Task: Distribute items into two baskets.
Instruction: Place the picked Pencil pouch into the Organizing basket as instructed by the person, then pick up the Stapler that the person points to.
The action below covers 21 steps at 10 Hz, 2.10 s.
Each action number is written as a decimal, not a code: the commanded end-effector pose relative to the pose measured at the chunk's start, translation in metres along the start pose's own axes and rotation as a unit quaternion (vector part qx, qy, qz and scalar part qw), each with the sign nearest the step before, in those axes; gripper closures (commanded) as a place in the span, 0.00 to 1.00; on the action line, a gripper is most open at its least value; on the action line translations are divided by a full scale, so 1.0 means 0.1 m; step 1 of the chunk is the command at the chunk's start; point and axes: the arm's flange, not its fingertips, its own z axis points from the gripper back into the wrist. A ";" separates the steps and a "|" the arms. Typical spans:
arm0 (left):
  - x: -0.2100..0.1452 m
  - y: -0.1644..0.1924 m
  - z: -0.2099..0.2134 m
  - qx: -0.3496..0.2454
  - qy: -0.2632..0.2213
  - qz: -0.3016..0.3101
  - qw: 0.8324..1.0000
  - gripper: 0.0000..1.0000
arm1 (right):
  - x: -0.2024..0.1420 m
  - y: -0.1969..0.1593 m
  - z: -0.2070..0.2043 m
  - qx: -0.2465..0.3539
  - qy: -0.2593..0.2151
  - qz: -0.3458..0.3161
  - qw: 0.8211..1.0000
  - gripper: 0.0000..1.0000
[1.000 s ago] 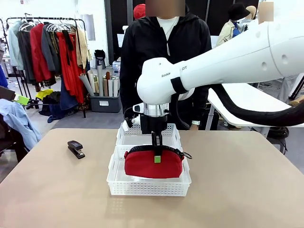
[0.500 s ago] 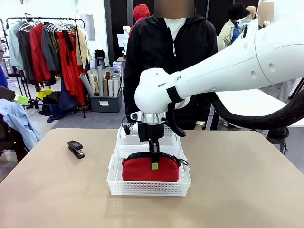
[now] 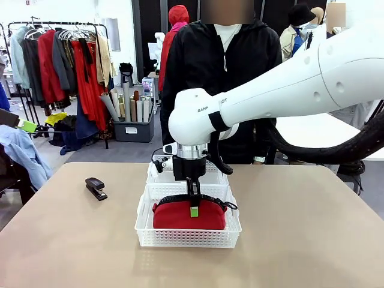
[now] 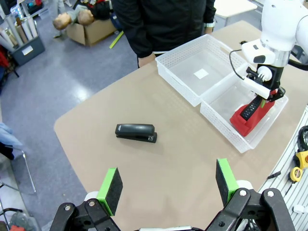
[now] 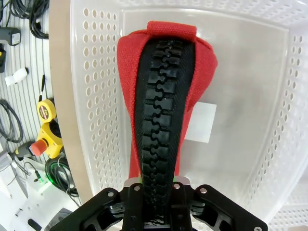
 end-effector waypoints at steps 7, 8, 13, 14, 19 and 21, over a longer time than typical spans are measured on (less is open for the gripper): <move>0.00 0.00 -0.01 -0.006 -0.004 -0.003 1.000 0.00 | -0.15 0.17 0.41 -0.071 0.011 0.004 0.997 0.00; 0.00 0.00 -0.01 -0.006 -0.004 -0.003 1.000 0.00 | -0.17 0.23 0.48 -0.082 0.015 0.002 0.997 0.00; 0.00 0.00 -0.01 -0.006 -0.004 -0.003 1.000 0.00 | -0.27 0.38 0.69 -0.103 0.013 0.012 0.995 0.00; 0.00 0.00 -0.01 -0.006 -0.004 -0.003 1.000 0.00 | -0.16 0.31 0.72 -0.084 0.009 0.008 0.996 0.00; 0.00 0.00 -0.01 -0.006 -0.004 -0.003 1.000 0.00 | -0.16 0.31 0.72 -0.084 0.009 0.008 0.996 0.00; 0.00 0.00 -0.01 -0.006 -0.004 -0.003 1.000 0.00 | -0.16 0.31 0.72 -0.084 0.009 0.008 0.996 0.00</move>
